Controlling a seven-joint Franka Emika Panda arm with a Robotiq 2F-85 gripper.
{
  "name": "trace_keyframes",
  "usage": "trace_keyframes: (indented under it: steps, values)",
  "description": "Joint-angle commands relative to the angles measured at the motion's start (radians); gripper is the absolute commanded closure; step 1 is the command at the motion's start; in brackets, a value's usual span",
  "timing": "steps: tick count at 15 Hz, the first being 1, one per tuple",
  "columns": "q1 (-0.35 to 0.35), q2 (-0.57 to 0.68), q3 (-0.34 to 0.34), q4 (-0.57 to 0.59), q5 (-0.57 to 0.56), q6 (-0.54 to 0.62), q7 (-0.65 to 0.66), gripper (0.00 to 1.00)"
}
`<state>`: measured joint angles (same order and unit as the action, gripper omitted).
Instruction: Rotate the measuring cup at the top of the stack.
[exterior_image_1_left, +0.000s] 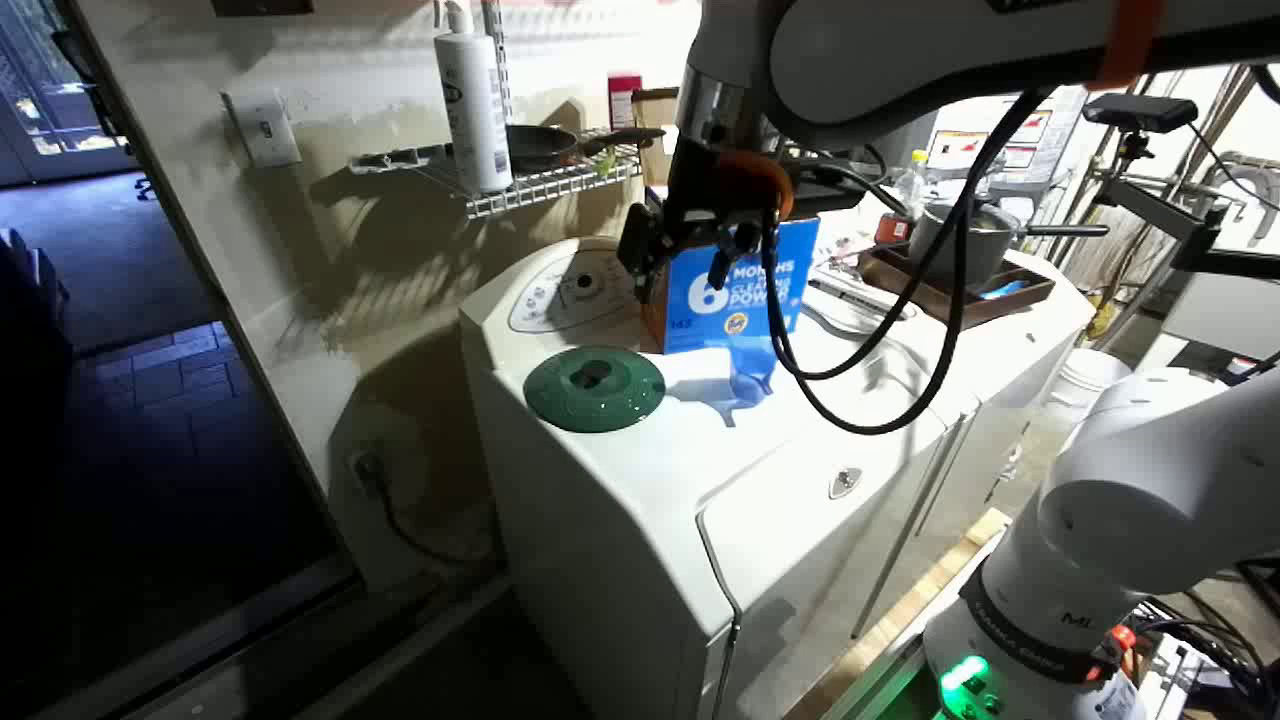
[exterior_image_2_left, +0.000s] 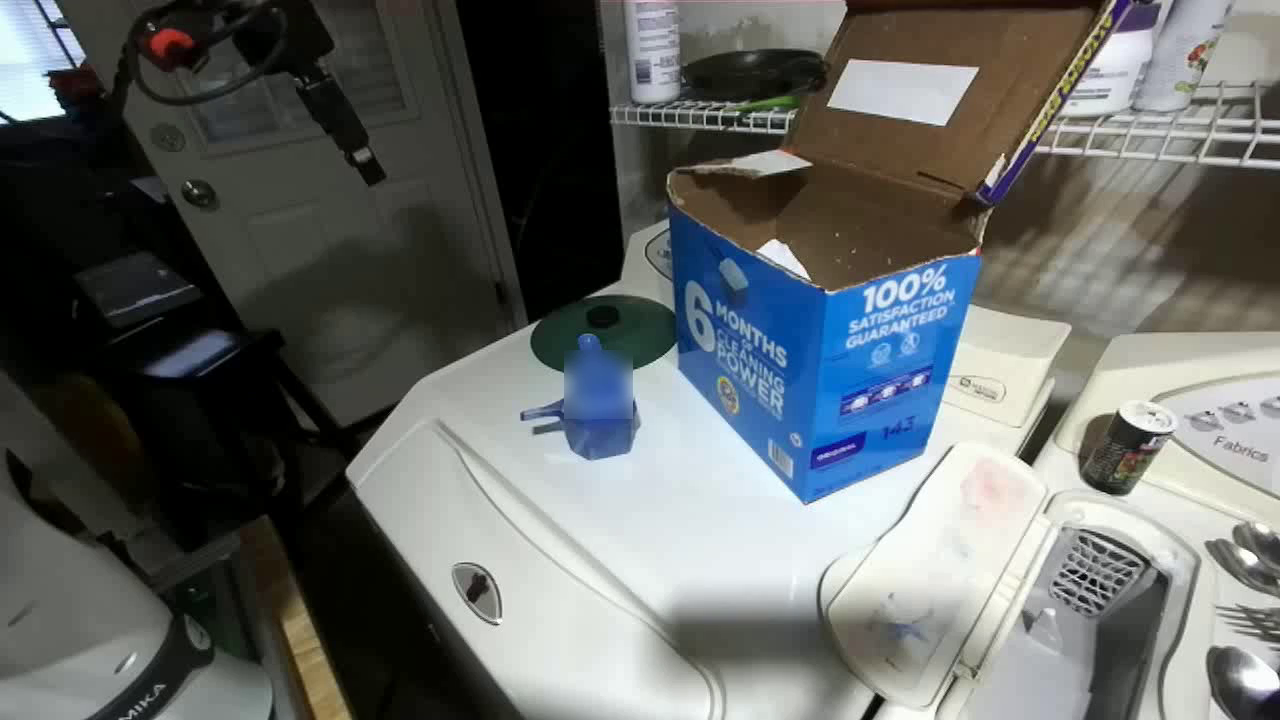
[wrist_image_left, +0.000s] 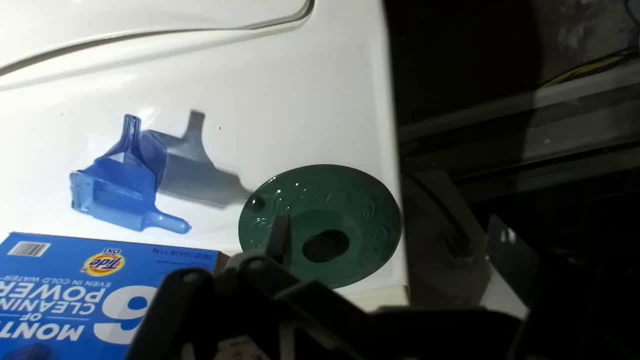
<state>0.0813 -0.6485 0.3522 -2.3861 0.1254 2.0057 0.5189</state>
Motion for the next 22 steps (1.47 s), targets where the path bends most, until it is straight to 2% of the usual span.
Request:
trace_keyframes:
  steps: [1, 3, 6, 12, 22]
  values:
    - [0.009, 0.003, -0.007, 0.001, -0.006, -0.001, 0.005, 0.0]
    - [0.009, 0.003, -0.007, 0.001, -0.006, -0.001, 0.005, 0.0]
    - [-0.03, -0.005, -0.038, -0.015, -0.022, 0.005, 0.023, 0.0]
    - [-0.109, -0.041, -0.167, -0.057, -0.025, 0.018, -0.013, 0.0]
    - [-0.187, -0.03, -0.347, -0.142, -0.012, 0.014, -0.155, 0.0]
